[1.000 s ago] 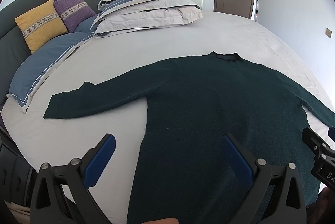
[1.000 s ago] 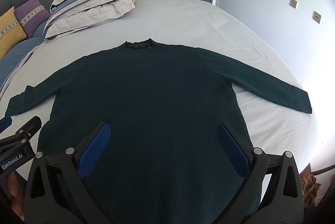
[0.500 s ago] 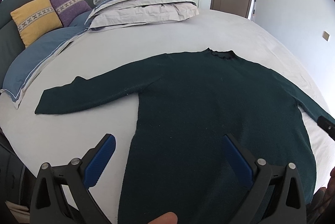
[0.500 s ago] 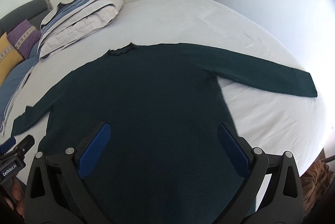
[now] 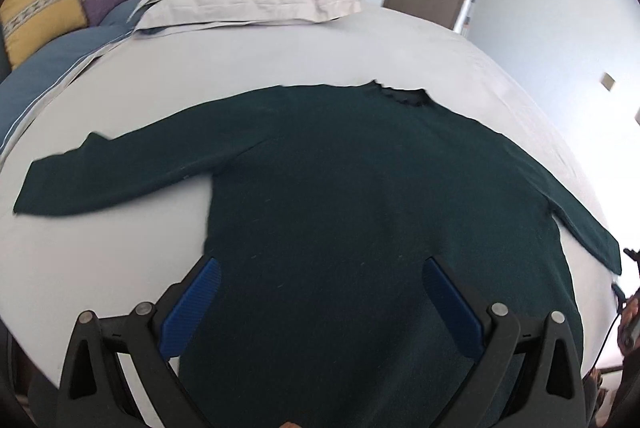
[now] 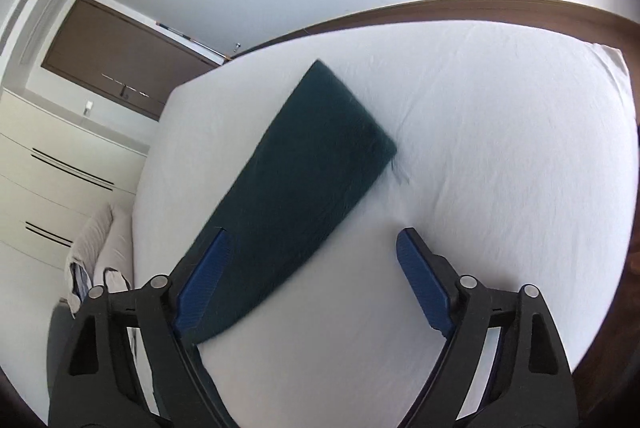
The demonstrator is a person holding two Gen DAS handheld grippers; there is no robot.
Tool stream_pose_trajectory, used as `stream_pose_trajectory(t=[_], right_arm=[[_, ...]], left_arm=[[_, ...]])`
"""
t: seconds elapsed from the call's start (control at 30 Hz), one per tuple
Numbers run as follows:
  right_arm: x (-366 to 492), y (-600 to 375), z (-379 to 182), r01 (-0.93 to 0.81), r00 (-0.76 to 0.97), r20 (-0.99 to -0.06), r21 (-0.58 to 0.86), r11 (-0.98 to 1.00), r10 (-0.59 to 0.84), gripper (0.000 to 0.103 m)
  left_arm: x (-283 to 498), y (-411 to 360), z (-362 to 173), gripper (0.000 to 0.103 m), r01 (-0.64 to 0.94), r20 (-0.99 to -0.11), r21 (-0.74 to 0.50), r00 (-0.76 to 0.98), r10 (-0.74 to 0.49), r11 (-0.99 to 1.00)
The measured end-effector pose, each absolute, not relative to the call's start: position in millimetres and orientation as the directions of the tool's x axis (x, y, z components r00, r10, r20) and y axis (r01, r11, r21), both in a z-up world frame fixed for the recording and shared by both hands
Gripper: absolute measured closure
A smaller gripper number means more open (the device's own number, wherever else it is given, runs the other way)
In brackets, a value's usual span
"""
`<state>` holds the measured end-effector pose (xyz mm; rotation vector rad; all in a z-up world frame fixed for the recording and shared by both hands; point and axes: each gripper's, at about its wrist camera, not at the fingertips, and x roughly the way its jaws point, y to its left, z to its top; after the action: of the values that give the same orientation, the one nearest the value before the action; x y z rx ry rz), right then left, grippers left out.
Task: Fold small clothes
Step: 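Grasp the sweater sleeve with the right tool and fold it across the body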
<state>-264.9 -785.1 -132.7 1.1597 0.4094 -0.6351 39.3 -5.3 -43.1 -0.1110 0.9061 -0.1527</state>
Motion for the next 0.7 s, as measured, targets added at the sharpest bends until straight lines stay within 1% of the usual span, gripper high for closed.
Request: stream_pose_trajectory(t=[0.1,0.13,0.2,0.27,0.33,0.4,0.43,0.47,0.57,0.6,0.7], right_arm=[[-253.2,-803.5,-134.8,0.642,0.766,-0.590,0.718,0.267,-0.256,0.021],[-247.6,-808.1,-136.4,0.644,0.765,-0.592,0.716,0.271,-0.253,0.023],[-235.2,-810.7,-137.9,0.661,0.751,-0.610,0.688,0.299,-0.255,0.036],[-224.6,-815.6,-140.0,0.669,0.742,-0.624,0.671,0.319,-0.245,0.060],[-215.3,-822.0,-139.3,0.685,0.727,-0.644,0.653,0.324,-0.239,0.073],[-205.4,-825.2,-133.6,0.699,0.711,-0.655,0.624,0.348,-0.254,0.084],[-195.9,-822.0,-128.4,0.710,0.698,-0.668,0.596,0.374,-0.260,0.092],[-187.1,-816.8,-122.8,0.713,0.690,-0.674,0.571,0.406,-0.263,0.095],[-151.9,-788.6,-97.7,0.681,0.699,-0.666,0.512,0.523,-0.259,0.096],[-132.2,-777.6,-81.2,0.660,0.709,-0.661,0.501,0.559,-0.245,0.096],[-65.9,-694.8,-41.2,0.556,0.744,-0.646,0.456,0.695,-0.171,0.096]], left_arm=[[50.0,-14.2,-48.1,0.000,0.064,-0.818,-0.152,0.552,-0.162,0.986],[56.7,-13.3,-51.1,0.000,0.048,-0.835,-0.193,0.515,-0.190,0.980],[62.2,-9.1,-54.7,0.000,0.029,-0.830,-0.272,0.498,-0.250,0.962],[64.9,-7.9,-54.9,0.000,0.024,-0.818,-0.292,0.511,-0.263,0.956],[68.4,-7.5,-55.7,0.000,0.037,-0.810,-0.316,0.509,-0.290,0.948],[72.6,-5.5,-56.6,0.000,0.044,-0.800,-0.352,0.503,-0.326,0.935],[74.7,-3.3,-56.4,0.000,0.045,-0.793,-0.370,0.506,-0.340,0.928],[76.1,-2.1,-56.1,0.000,0.045,-0.786,-0.383,0.508,-0.351,0.923],[82.2,2.7,-56.0,0.000,0.046,-0.771,-0.422,0.506,-0.385,0.906],[83.1,4.7,-54.8,0.001,0.050,-0.765,-0.435,0.506,-0.399,0.899],[87.1,7.9,-49.9,0.001,0.066,-0.740,-0.471,0.513,-0.435,0.880]])
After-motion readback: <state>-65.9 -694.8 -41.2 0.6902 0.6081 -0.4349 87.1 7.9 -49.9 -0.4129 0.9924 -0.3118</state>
